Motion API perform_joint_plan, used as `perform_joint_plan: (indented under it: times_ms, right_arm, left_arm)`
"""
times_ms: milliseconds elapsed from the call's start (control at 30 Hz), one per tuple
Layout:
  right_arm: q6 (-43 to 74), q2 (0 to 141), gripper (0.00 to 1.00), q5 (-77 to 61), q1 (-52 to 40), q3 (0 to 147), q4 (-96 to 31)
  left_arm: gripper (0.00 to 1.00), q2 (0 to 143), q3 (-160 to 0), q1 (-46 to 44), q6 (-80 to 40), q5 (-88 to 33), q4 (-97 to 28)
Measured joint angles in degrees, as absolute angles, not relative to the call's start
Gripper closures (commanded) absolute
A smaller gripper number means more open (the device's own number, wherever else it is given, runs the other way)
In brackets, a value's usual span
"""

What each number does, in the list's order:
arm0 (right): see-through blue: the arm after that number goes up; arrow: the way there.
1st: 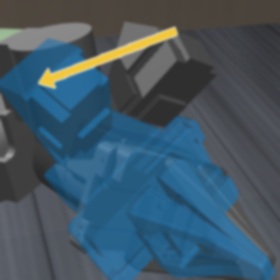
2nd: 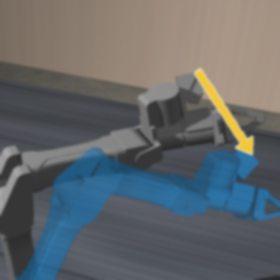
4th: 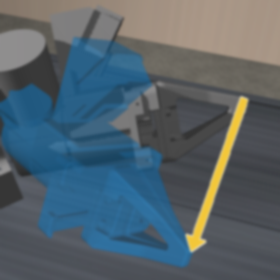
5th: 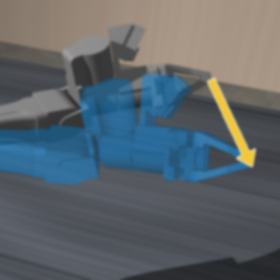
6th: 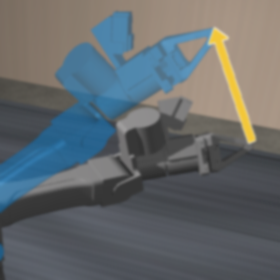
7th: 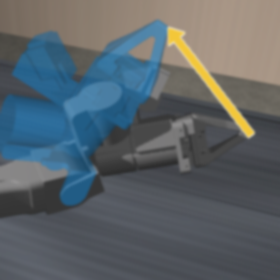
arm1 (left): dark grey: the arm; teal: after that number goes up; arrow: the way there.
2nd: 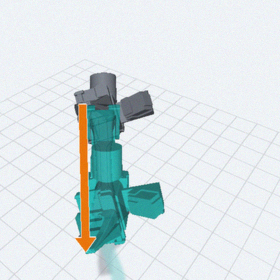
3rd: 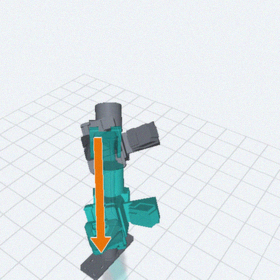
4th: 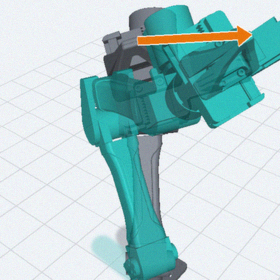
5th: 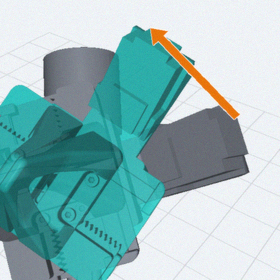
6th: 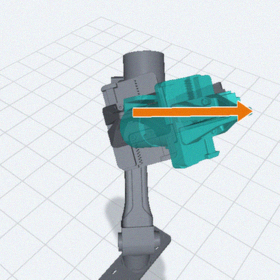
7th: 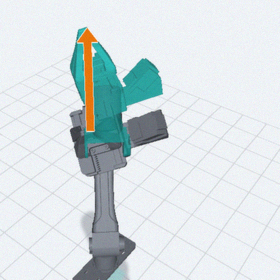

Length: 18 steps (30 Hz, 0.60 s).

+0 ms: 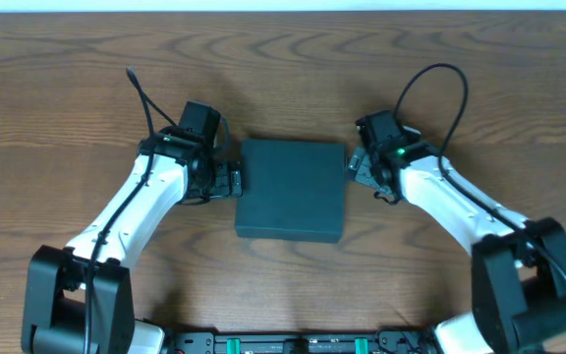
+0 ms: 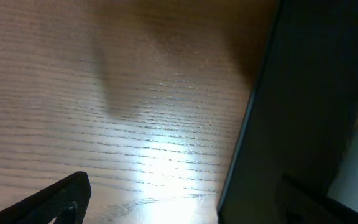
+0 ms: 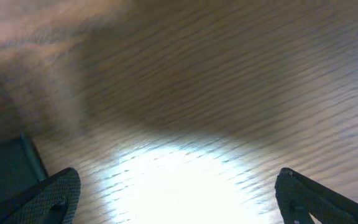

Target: Pack container

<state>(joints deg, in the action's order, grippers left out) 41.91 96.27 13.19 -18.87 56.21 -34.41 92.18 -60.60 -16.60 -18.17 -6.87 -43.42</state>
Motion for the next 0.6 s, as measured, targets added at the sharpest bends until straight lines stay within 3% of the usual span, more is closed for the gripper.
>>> perform_joint_plan:
  times_ms: [233, 600]
  right_arm:
    - [39.8, 92.6, 0.01, 12.6, -14.4, 56.2, -33.6]
    - [39.6, 92.6, 0.01, 9.4, -16.7, 56.2, -26.5]
  left_arm:
    - [0.05, 92.1, -60.6, -16.6, -18.2, -6.9, -43.4]
    - [0.05, 91.8, -60.6, -16.6, -18.2, -4.5, -43.1]
